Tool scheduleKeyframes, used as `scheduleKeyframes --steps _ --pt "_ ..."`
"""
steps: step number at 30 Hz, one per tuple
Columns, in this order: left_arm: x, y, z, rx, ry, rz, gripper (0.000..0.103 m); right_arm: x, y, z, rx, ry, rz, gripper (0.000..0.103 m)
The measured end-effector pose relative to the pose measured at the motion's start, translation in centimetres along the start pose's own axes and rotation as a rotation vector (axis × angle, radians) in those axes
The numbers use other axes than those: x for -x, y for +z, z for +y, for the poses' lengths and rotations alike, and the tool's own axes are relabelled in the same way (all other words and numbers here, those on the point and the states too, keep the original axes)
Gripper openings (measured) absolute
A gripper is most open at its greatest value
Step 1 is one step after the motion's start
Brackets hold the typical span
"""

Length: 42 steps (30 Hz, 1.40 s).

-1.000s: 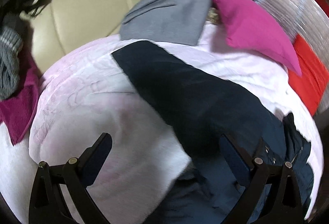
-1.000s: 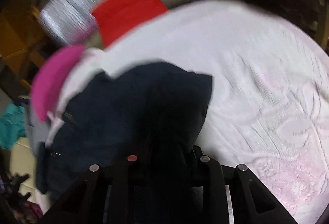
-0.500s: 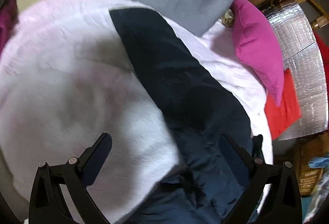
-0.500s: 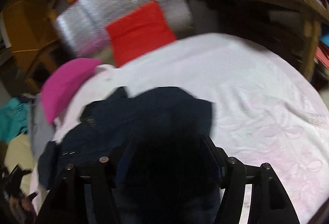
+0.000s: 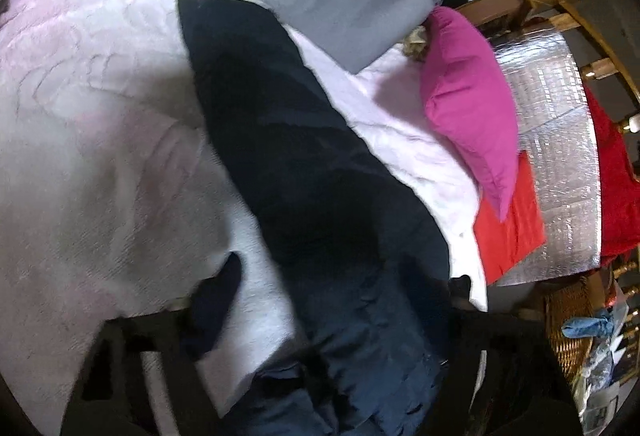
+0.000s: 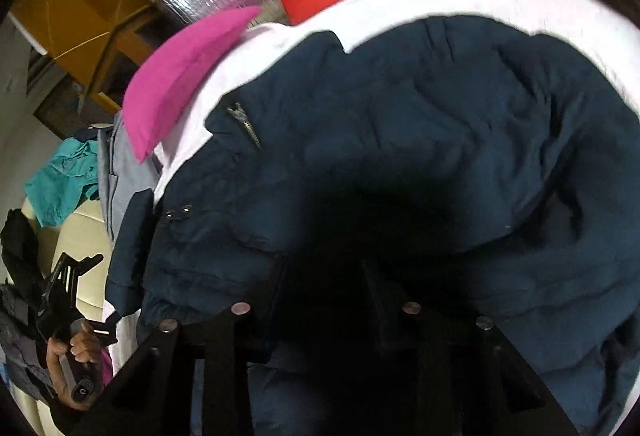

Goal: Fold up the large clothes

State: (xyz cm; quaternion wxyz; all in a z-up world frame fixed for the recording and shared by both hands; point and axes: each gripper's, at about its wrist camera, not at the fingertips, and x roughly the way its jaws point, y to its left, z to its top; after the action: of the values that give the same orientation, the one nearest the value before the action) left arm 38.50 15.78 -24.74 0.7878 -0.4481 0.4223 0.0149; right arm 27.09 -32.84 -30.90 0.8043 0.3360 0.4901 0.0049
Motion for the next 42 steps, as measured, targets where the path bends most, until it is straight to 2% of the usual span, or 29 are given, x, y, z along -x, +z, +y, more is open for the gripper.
scheduleKeyframes --steps 7,8,10,17,22,26,28,30,31,33,35,38,42 --pt "-0.5 0.2 -0.8 -0.039 -0.030 -0.026 0.037 0.3 -0.6 -0.3 0.025 0.007 0.019 0.033" --pt "-0.3 0.0 -0.9 -0.049 -0.040 -0.041 0.030 0.4 -0.7 -0.3 0.031 0.010 0.021 0.033" --pt "0.1 -0.3 -1.5 -0.079 -0.050 -0.052 0.028 0.6 -0.7 -0.5 0.032 0.023 0.024 0.033" --pt "0.5 -3.3 -5.3 -0.280 -0.043 -0.063 0.021 0.5 -0.8 -0.7 0.026 0.035 0.015 0.033" --pt "-0.4 -7.5 -6.9 -0.381 -0.044 -0.010 0.021 0.5 -0.9 -0.5 0.040 0.027 0.003 0.033" --pt "-2.4 -10.2 -7.0 -0.403 -0.043 0.057 0.021 0.5 -0.8 -0.9 0.025 0.044 0.003 0.033" --pt "-3.2 -10.5 -6.8 -0.385 -0.053 0.100 0.025 0.5 -0.9 -1.0 0.023 0.049 -0.001 0.033" --pt "-3.1 -9.8 -6.2 -0.323 -0.067 0.145 0.041 0.5 -0.9 -1.0 0.024 0.048 -0.004 0.033" --pt "-3.0 -9.2 -5.7 -0.283 -0.083 0.173 0.044 0.5 -0.9 -1.0 0.026 0.049 -0.004 0.033" --pt "-2.2 -7.9 -4.9 -0.208 -0.106 0.229 0.057 0.5 -1.0 -1.0 0.025 0.052 -0.004 0.033" --pt "-1.1 -6.8 -4.6 -0.191 -0.126 0.219 0.066 0.6 -1.0 -1.1 0.021 0.058 -0.001 0.033" --pt "1.1 -4.5 -3.3 -0.145 -0.115 0.137 0.080 0.6 -1.0 -1.2 0.015 0.063 0.002 0.033" --pt "1.3 -0.8 -0.3 0.007 -0.138 0.097 0.082 0.7 -1.1 -1.1 0.023 0.055 -0.002 0.033"
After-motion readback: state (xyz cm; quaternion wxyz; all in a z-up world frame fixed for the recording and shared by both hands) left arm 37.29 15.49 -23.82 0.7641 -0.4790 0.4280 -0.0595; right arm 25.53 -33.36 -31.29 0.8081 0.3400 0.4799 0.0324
